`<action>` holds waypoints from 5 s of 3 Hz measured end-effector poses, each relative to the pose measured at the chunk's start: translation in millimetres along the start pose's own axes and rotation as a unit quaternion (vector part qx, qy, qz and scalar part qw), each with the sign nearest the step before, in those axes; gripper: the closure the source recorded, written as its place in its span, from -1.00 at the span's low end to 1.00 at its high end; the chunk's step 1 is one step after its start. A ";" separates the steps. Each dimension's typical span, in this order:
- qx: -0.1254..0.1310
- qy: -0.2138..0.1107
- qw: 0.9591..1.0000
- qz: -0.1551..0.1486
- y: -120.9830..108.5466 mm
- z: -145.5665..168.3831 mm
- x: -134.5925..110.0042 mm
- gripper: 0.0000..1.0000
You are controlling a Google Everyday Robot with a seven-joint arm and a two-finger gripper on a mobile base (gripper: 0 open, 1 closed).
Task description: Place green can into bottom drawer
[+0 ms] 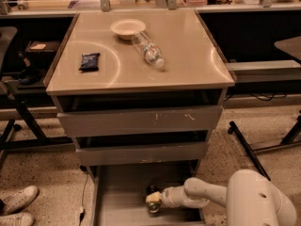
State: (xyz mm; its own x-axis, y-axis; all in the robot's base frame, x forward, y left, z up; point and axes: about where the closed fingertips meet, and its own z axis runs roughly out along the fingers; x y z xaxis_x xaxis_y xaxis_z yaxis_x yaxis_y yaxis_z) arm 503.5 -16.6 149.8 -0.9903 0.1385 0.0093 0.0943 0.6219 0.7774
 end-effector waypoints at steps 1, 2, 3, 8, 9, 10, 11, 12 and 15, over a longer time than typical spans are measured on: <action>0.000 0.000 1.000 0.000 0.0 0.0 0.0 0.18; 0.000 0.000 1.000 0.000 0.0 0.1 0.0 -0.29; 0.000 0.000 1.000 0.000 0.0 0.1 0.1 -0.76; 0.045 -0.081 0.996 0.004 46.0 -84.7 -15.6 -1.00; 0.083 -0.132 0.988 -0.011 86.8 -132.8 -24.5 -1.00; 0.098 -0.134 0.985 -0.037 105.4 -153.8 -14.3 -1.00; 0.098 -0.133 0.986 -0.037 105.6 -153.4 -13.8 -1.00; 0.103 -0.143 0.984 -0.036 109.7 -168.3 -15.9 -1.00; 0.216 -0.385 0.891 0.106 101.2 -393.4 48.9 -1.00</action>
Offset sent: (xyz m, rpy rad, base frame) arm 0.0000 0.0000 0.0000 0.0000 0.0000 0.0000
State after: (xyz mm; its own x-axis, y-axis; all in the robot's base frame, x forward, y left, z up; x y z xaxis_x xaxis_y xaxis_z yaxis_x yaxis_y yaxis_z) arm 424.5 -250.1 476.4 -0.5979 0.6720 -0.4369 0.4655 0.7348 0.4933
